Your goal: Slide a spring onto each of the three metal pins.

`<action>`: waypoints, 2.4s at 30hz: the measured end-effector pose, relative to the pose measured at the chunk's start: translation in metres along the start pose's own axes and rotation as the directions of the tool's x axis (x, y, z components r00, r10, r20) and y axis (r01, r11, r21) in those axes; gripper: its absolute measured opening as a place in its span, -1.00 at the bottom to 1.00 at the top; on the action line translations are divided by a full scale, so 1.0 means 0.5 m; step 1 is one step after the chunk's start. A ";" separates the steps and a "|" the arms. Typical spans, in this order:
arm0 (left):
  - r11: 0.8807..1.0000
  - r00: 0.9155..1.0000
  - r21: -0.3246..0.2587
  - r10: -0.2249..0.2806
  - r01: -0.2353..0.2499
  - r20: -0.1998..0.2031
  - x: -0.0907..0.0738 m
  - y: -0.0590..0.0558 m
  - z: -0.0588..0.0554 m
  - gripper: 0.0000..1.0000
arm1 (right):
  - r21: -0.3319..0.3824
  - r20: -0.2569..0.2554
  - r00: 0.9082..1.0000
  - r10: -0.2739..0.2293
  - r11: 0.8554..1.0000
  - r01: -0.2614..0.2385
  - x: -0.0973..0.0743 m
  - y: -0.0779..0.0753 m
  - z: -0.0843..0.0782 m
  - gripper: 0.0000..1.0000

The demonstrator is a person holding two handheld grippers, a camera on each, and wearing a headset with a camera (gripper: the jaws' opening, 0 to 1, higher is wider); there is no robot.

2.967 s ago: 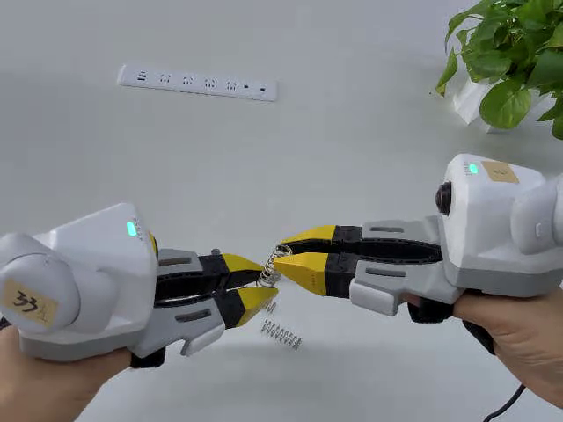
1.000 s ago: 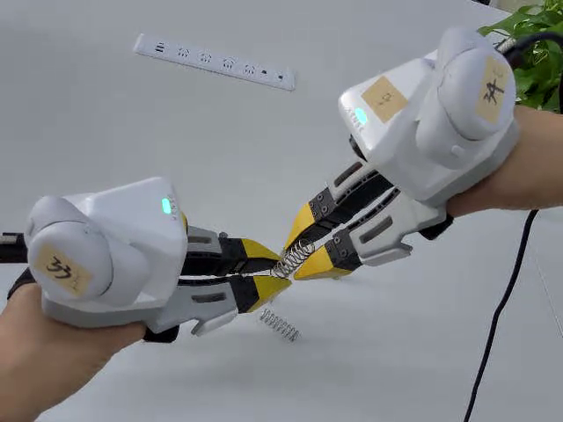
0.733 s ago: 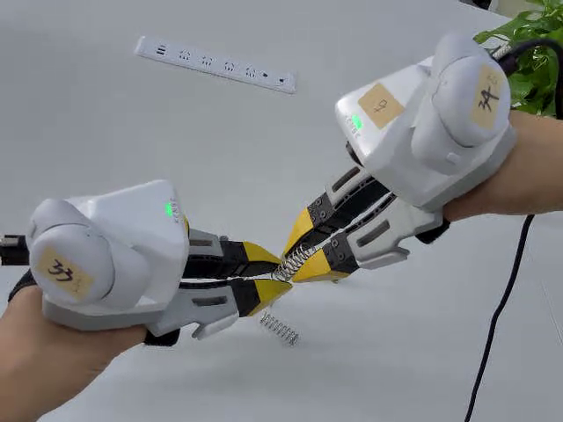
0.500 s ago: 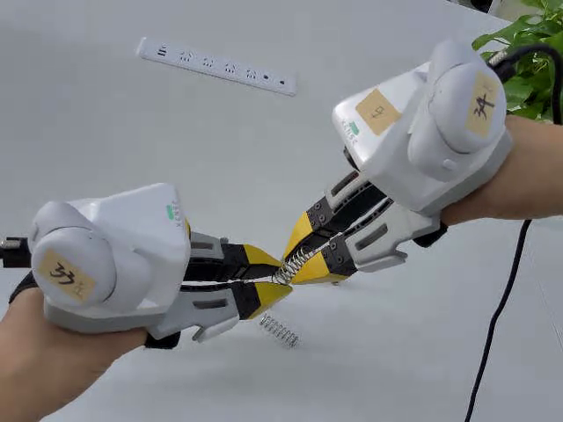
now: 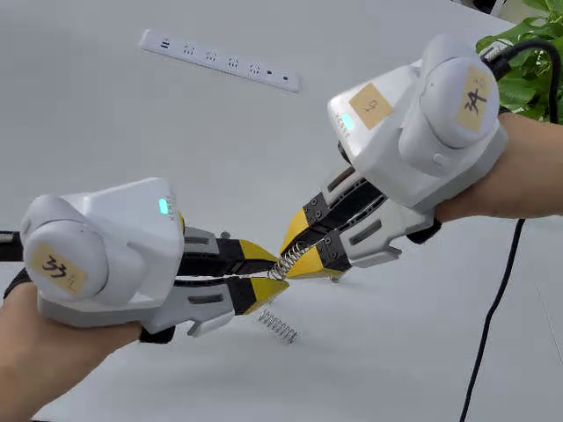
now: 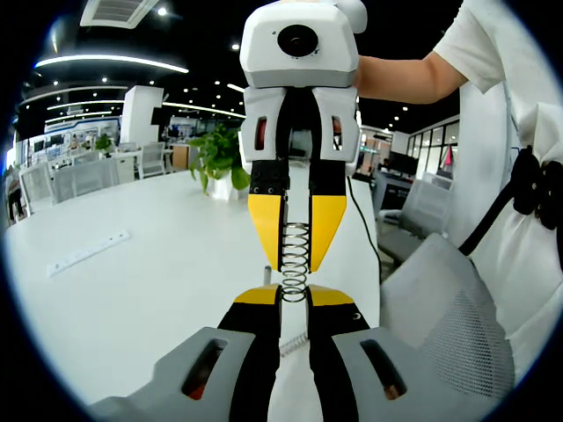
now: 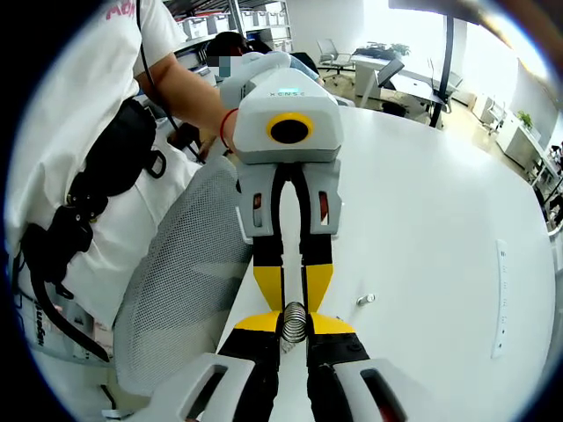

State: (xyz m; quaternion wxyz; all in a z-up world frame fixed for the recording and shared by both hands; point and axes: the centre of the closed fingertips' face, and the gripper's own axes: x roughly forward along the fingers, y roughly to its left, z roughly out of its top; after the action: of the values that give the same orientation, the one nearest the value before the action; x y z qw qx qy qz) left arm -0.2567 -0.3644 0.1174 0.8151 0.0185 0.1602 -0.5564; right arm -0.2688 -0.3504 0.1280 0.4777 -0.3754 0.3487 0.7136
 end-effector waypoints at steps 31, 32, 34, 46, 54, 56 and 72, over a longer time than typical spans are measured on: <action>0.980 0.978 0.034 0.199 -0.197 -0.055 -0.145 0.109 -0.095 -0.05 | 0.090 -0.047 0.988 -0.146 0.985 0.150 0.010 -0.129 0.025 -0.87; 0.979 0.978 0.035 0.200 -0.199 -0.055 -0.147 0.111 -0.097 -0.02 | 0.091 -0.052 0.987 -0.149 0.984 0.154 0.013 -0.134 0.025 -0.87; 0.979 0.977 0.027 0.204 -0.203 -0.054 -0.150 0.117 -0.101 0.04 | 0.092 -0.064 0.986 -0.156 0.983 0.162 0.021 -0.141 0.025 -0.87; 0.979 0.977 0.031 0.204 -0.203 -0.055 -0.151 0.140 -0.127 0.43 | 0.082 -0.138 0.975 -0.172 0.979 0.184 0.074 -0.176 0.000 -0.87; 0.985 0.984 0.021 0.170 -0.169 -0.047 -0.144 0.135 -0.142 0.67 | 0.102 -0.156 0.972 -0.177 0.976 0.194 0.103 -0.191 -0.013 -0.87; 0.987 0.986 0.009 0.161 -0.161 -0.044 -0.143 0.132 -0.145 0.70 | 0.103 -0.161 0.971 -0.175 0.976 0.193 0.109 -0.194 -0.016 -0.87; 0.991 0.991 -0.004 0.135 -0.135 -0.022 -0.134 0.114 -0.154 0.85 | 0.129 -0.176 0.970 -0.170 0.973 0.194 0.136 -0.205 -0.033 -0.87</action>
State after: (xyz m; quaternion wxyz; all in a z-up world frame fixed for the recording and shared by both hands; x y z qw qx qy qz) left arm -0.2455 -0.2664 0.0547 0.8490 0.0332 0.1692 -0.4995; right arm -0.1864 -0.3051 0.0470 0.5370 -0.4273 0.4019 0.6062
